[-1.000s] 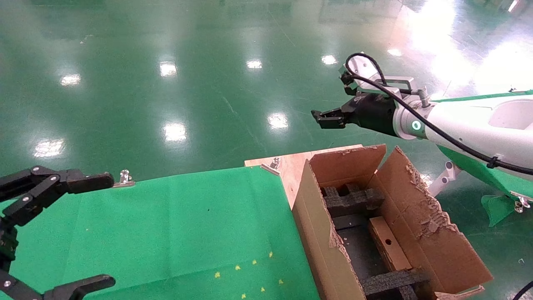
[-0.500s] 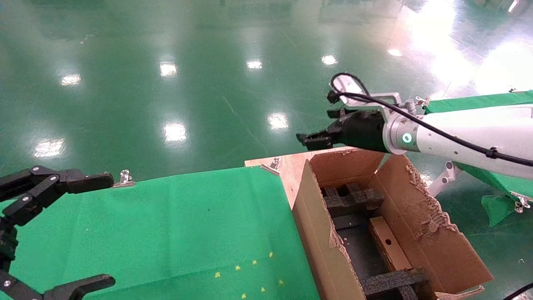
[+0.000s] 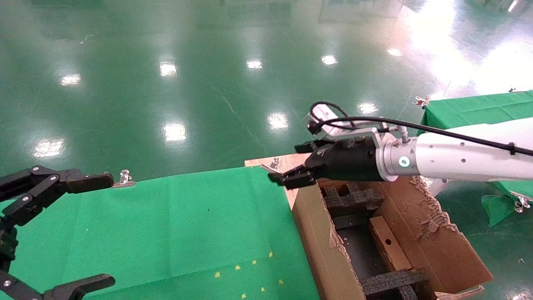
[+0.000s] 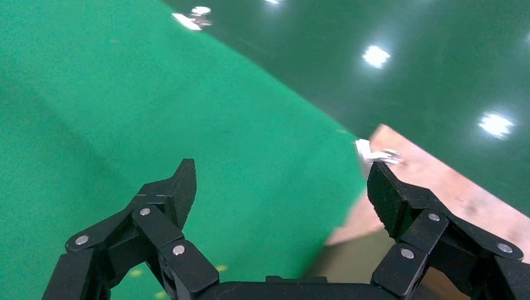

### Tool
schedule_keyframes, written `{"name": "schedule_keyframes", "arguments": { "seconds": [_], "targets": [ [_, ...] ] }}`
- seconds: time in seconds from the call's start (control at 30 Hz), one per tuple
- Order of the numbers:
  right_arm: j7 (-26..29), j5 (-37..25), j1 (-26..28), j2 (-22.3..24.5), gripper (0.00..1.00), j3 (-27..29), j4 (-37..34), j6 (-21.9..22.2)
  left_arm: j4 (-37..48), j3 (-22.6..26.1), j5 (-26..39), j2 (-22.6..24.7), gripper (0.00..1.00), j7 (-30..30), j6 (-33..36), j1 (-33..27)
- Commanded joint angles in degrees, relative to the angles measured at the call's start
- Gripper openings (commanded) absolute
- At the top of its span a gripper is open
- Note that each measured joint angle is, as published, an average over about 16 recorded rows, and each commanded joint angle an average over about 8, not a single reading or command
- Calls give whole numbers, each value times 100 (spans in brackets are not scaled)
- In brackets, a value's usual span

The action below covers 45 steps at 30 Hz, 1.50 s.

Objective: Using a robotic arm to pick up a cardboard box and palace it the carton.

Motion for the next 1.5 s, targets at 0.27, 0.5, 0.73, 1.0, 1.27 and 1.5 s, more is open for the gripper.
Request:
{"name": "schedule_keyframes", "arguments": {
  "seconds": [0.27, 0.5, 0.73, 1.0, 1.27, 1.5],
  "targets": [
    [-1243, 1077, -711, -69, 100, 1211, -74, -990, 0, 3, -2, -1, 100, 1, -1, -1],
    [-2213, 1917, -1265, -123, 100, 2157, -131, -1763, 0, 4, -3, -2, 100, 2, -2, -1],
    [-3183, 2758, -1820, -177, 100, 3102, -189, -2537, 0, 6, -4, -2, 100, 3, -2, -2],
    [-4173, 3624, -2391, -232, 100, 4079, -248, -3329, 1, 8, -6, -3, 100, 4, -3, -2],
    [-4404, 3919, -2583, -251, 100, 4402, -269, -3589, 2, 8, -7, -4, 100, 5, -5, -2],
    [-4335, 3820, -2520, -246, 100, 4290, -265, -3504, 2, 8, -7, -4, 100, 5, -5, -2]
  ]
}}
